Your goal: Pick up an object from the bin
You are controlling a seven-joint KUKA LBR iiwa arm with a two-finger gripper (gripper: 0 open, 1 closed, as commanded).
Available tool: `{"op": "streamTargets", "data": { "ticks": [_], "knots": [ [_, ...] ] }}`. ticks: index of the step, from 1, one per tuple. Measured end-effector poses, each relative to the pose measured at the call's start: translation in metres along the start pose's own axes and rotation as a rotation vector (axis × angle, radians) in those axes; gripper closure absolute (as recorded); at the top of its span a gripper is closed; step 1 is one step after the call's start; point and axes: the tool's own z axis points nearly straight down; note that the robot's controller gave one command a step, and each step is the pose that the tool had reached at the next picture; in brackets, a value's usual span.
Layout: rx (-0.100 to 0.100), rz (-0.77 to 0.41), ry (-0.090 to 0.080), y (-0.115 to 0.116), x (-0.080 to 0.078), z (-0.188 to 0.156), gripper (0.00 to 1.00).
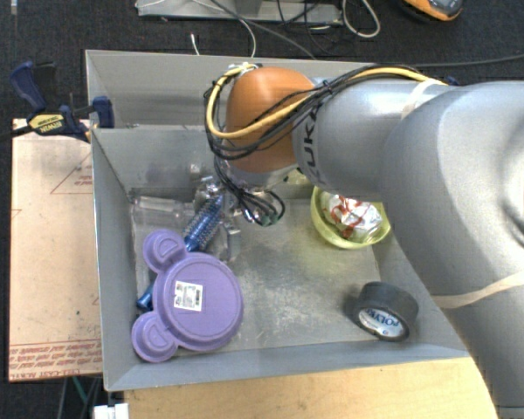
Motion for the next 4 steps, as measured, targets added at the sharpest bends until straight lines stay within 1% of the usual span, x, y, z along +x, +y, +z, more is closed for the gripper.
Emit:
{"op": "streamTargets", "data": {
  "ticks": [1,2,3,4],
  "knots": [
    [0.004,0.026,0.010,0.007,0.000,0.001,1.00],
    [0.004,0.027,0.010,0.007,0.000,0.000,1.00],
    [0.003,0.028,0.021,0.007,0.003,-0.026,1.00],
    [0.004,0.028,0.011,0.008,0.000,-0.059,1.00]
  ]
}}
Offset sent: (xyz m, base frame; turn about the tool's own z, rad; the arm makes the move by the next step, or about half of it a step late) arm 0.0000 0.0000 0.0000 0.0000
